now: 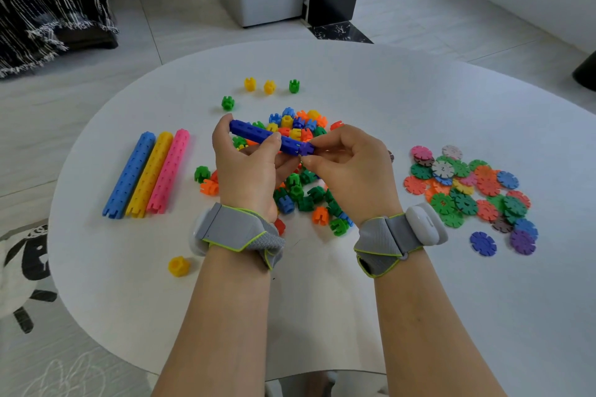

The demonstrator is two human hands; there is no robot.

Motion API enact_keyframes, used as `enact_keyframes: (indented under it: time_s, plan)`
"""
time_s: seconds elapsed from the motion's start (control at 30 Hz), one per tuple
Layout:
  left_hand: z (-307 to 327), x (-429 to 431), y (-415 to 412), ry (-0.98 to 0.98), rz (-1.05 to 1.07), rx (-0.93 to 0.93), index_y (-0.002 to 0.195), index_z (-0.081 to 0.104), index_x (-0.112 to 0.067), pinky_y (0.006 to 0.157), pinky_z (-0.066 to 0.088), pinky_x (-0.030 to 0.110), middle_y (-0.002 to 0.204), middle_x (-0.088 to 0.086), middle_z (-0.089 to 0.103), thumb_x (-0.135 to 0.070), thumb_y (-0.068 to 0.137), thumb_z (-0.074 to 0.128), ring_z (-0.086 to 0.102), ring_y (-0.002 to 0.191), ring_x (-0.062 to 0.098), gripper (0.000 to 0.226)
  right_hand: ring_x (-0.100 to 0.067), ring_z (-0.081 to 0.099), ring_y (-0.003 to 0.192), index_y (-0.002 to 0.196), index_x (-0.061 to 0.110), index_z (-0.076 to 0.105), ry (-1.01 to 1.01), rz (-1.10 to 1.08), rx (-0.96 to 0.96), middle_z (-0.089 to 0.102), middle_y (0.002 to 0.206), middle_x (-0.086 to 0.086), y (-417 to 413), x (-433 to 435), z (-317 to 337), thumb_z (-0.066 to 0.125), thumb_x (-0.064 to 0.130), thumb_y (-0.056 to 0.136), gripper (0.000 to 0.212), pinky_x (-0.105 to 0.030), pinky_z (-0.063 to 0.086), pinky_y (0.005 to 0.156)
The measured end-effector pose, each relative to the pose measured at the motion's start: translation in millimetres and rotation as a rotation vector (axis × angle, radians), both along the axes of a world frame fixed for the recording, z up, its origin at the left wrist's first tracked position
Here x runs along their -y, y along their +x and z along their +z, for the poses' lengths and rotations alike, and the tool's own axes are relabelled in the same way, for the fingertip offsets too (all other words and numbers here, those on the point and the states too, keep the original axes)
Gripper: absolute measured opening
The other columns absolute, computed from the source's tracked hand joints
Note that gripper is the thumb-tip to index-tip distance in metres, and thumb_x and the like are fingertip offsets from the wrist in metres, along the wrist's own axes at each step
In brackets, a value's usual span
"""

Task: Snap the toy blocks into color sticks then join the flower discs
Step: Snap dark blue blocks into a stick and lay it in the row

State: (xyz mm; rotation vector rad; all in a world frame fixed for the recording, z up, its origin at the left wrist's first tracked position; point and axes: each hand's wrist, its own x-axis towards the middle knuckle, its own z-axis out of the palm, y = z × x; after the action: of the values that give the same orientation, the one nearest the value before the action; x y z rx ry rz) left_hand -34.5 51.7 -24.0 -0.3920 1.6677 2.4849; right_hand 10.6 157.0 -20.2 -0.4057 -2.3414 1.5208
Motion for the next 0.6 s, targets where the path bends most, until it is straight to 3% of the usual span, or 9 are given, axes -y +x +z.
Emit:
enact_keyframes:
  time_s: [0.27,0.6]
  plan:
    - [1.9,1.2,-0.2,0.01,-0.001,-0.007,0.14,0.026,-0.031,0.063,0.059,0.032,0.102,0.018,0.063,0.001,0.089,0.056,0.071,0.07,0.021,0.067,-0.009,0.07,0.076,0.086,0.025,0.068,-0.013,0.035,0.004,0.073,0.084,0.005,-0.1,0.0,-1.8,0.076,0.011,0.076,0.019,-0.037,0.058,0.079]
    - [6.4,0.9,1.3,0.007,-0.042,-0.037,0.143,0.02,-0.035,0.062,0.057,0.029,0.081,0.005,0.063,0.002,0.088,0.057,0.07,0.069,0.019,0.076,-0.007,0.07,0.076,0.083,0.028,0.066,-0.04,0.016,0.008,0.073,0.086,0.005,1.2,-0.8,0.8,0.076,0.011,0.077,0.021,-0.034,0.058,0.079]
